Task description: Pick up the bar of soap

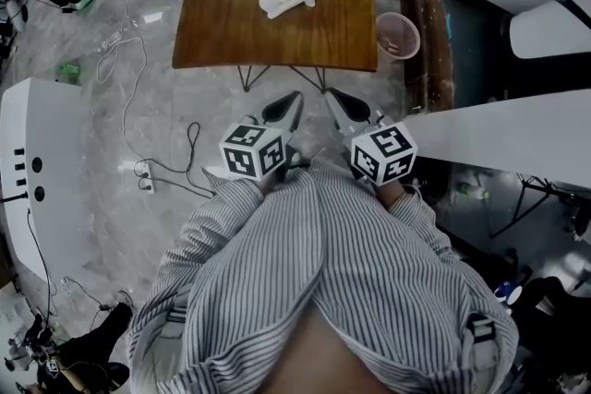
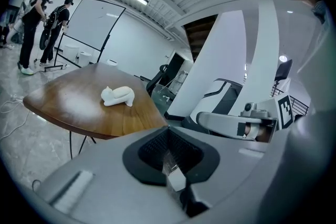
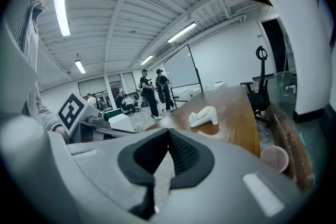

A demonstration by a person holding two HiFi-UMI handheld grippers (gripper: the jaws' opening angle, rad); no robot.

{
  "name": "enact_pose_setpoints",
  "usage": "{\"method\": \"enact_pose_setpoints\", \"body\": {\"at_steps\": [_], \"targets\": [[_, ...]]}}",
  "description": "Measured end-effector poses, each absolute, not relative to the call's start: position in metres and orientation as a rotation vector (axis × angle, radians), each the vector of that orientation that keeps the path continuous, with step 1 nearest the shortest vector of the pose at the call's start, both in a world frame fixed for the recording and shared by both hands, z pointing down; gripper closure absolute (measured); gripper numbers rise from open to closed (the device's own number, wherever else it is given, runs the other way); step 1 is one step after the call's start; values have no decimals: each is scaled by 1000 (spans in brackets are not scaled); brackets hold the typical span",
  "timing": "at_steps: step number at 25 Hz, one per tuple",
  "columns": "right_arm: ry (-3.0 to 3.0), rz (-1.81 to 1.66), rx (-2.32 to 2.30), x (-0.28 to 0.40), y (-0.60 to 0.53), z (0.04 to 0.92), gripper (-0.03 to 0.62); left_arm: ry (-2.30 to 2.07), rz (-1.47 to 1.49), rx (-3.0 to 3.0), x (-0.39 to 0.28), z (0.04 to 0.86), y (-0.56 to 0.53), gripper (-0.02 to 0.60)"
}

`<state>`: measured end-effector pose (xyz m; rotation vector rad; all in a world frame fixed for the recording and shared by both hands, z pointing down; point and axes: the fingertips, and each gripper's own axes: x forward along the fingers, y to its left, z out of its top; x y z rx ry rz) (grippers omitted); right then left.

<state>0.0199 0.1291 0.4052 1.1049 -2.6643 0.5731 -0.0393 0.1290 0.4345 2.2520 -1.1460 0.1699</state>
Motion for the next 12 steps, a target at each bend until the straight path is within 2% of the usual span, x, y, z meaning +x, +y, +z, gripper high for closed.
{"method": "enact_pose_setpoints", "body": {"at_steps": [12], "targets": [[-2669,535,1054,43,98,413,591,-1186,139,2212,-19,449,106,581]]}}
